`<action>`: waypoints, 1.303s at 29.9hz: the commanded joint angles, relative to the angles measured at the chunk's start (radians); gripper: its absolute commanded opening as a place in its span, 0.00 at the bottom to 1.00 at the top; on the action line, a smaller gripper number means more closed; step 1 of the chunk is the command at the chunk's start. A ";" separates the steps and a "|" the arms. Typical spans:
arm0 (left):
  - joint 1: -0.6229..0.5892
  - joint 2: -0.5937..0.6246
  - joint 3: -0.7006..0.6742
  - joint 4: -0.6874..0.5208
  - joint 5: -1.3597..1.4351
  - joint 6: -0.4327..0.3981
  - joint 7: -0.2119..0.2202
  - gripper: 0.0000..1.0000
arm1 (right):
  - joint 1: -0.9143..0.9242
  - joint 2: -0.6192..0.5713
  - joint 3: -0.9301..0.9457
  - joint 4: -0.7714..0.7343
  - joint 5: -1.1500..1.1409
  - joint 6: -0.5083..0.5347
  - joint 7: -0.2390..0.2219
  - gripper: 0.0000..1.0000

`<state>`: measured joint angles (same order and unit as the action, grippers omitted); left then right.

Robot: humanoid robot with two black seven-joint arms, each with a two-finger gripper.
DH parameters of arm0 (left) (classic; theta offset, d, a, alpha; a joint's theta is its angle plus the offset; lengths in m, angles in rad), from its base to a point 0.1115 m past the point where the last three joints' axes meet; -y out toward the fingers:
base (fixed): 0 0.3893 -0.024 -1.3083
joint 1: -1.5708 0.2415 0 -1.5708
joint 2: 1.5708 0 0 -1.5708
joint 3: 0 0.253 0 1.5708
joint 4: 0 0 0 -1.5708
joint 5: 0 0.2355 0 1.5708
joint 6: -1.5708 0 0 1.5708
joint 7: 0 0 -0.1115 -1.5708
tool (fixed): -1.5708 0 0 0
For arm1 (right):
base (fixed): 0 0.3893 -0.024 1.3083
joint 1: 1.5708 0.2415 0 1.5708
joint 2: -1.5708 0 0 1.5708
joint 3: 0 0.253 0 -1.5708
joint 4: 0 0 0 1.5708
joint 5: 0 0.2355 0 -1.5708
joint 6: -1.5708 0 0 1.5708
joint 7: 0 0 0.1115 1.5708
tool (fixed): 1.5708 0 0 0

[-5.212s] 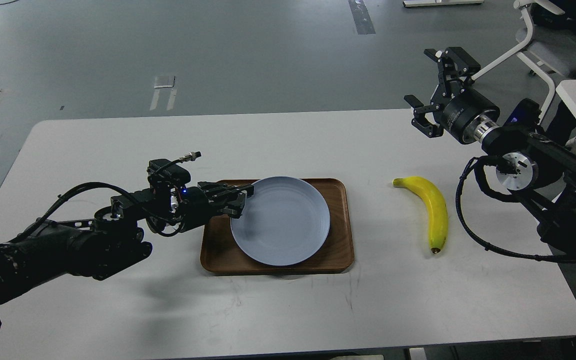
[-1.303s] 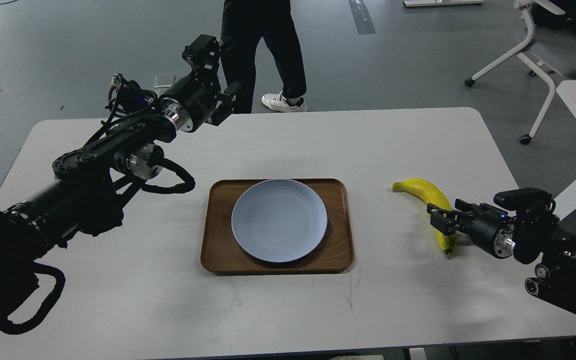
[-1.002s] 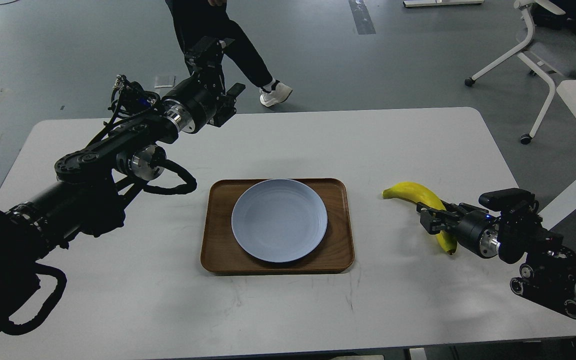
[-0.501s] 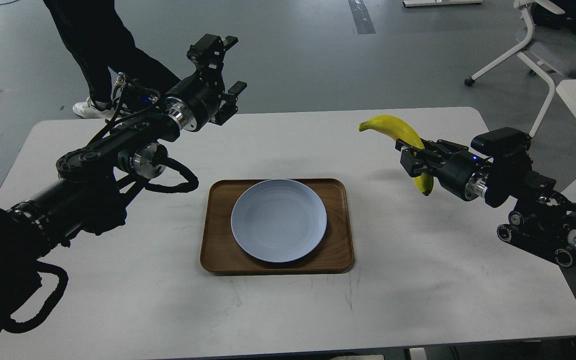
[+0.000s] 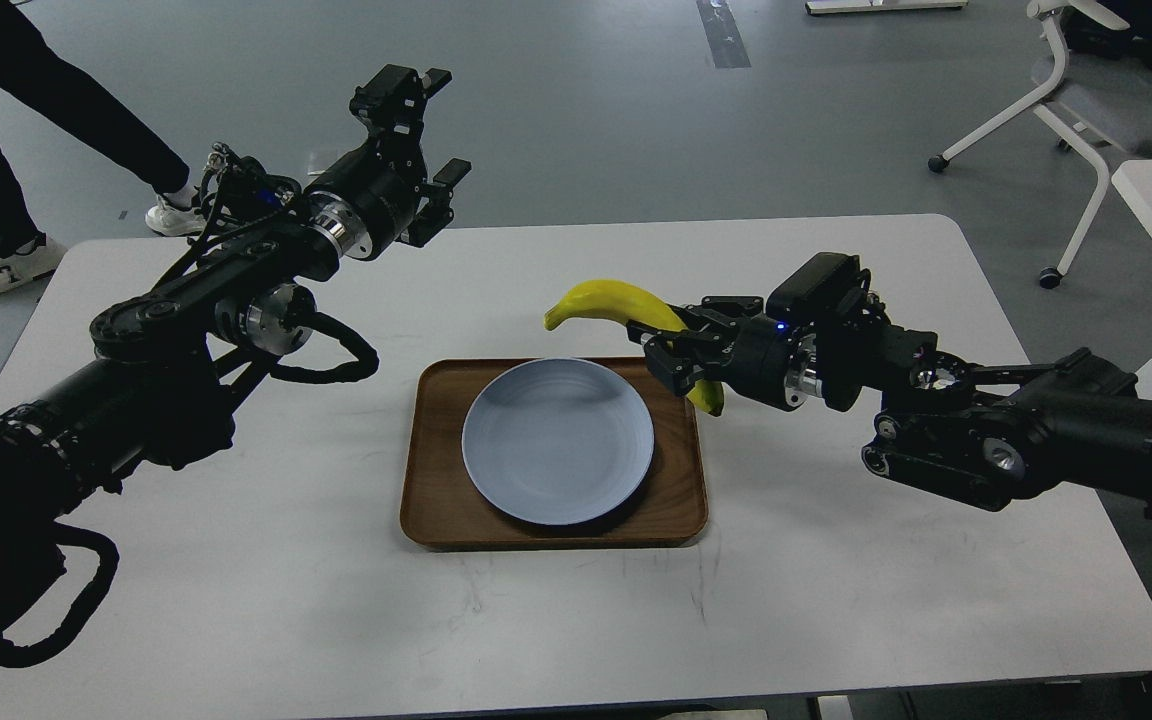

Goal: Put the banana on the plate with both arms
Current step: 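Lift the banana with the right gripper and lower it onto the plate, then open the right gripper and raise it away from the plate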

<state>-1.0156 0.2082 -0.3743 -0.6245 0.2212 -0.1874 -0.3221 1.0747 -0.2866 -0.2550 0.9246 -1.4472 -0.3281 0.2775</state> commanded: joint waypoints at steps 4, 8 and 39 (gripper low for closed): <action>-0.003 0.000 0.000 0.009 0.001 0.000 0.000 0.98 | -0.002 0.127 -0.052 -0.067 0.005 0.003 0.005 0.00; -0.003 0.000 0.000 0.009 0.001 0.000 0.000 0.98 | -0.021 0.155 -0.088 -0.085 0.005 0.003 0.003 0.00; 0.002 -0.003 -0.002 0.009 -0.003 -0.011 -0.002 0.98 | -0.018 0.080 0.431 -0.087 0.580 0.009 -0.011 0.99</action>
<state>-1.0155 0.2097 -0.3735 -0.6151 0.2225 -0.1956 -0.3181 1.0582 -0.1729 0.0374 0.8254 -1.0527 -0.3290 0.2696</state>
